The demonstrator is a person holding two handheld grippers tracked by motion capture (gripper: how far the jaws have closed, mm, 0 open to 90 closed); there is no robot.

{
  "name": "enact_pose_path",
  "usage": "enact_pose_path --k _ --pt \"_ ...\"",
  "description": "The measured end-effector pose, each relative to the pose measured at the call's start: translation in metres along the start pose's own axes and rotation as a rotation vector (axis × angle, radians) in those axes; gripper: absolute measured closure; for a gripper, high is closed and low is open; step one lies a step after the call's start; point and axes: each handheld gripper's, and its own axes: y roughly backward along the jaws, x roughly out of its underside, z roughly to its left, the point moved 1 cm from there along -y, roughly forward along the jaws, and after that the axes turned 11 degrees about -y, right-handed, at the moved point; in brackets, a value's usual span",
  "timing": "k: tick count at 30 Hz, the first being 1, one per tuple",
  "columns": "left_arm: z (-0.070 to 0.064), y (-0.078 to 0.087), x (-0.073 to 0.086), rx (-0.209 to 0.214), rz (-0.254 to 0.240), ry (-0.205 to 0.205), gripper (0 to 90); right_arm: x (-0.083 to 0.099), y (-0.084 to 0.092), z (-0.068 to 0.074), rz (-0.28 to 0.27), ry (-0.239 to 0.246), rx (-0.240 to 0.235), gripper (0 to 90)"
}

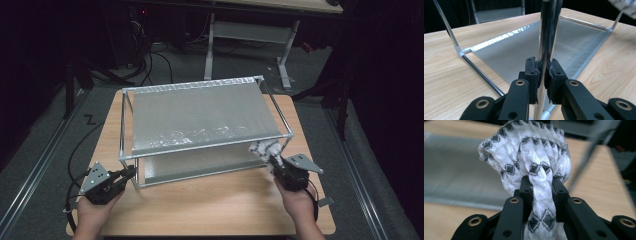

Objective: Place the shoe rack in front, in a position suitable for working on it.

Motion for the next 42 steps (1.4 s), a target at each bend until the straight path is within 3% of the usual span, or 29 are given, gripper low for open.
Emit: enact_pose_path --k 2,5,9,14,22,25,27,42 --pt "0.001 -0.001 0.000 -0.001 0.000 0.005 80.8 -0.008 0.008 -0.008 -0.044 -0.012 0.035 75.5" --pt "-0.001 -0.002 -0.001 -0.005 0.004 0.001 80.8 -0.019 0.019 -0.015 -0.097 -0.032 0.042 74.4" --pt "-0.001 -0.002 -0.001 -0.007 0.006 -0.003 80.8 -0.019 0.017 -0.017 -0.104 -0.024 0.055 74.7" --pt "-0.002 -0.003 -0.001 -0.003 0.002 -0.001 80.8 -0.005 0.001 -0.022 -0.035 -0.026 0.066 76.1" --pt "-0.002 -0.003 -0.001 -0.003 0.001 0.003 80.7 0.031 -0.034 -0.034 0.171 -0.019 0.081 76.6" --pt "-0.002 -0.003 -0.001 -0.003 -0.002 0.001 80.8 0.040 -0.043 -0.038 0.222 -0.025 0.080 76.6" --pt "-0.002 -0.003 0.000 -0.001 -0.004 0.004 80.8 0.042 -0.045 -0.039 0.231 -0.043 0.076 76.6" --pt "-0.004 -0.003 -0.001 -0.018 -0.003 0.009 80.8 0.038 -0.042 -0.035 0.198 -0.026 0.071 76.5"
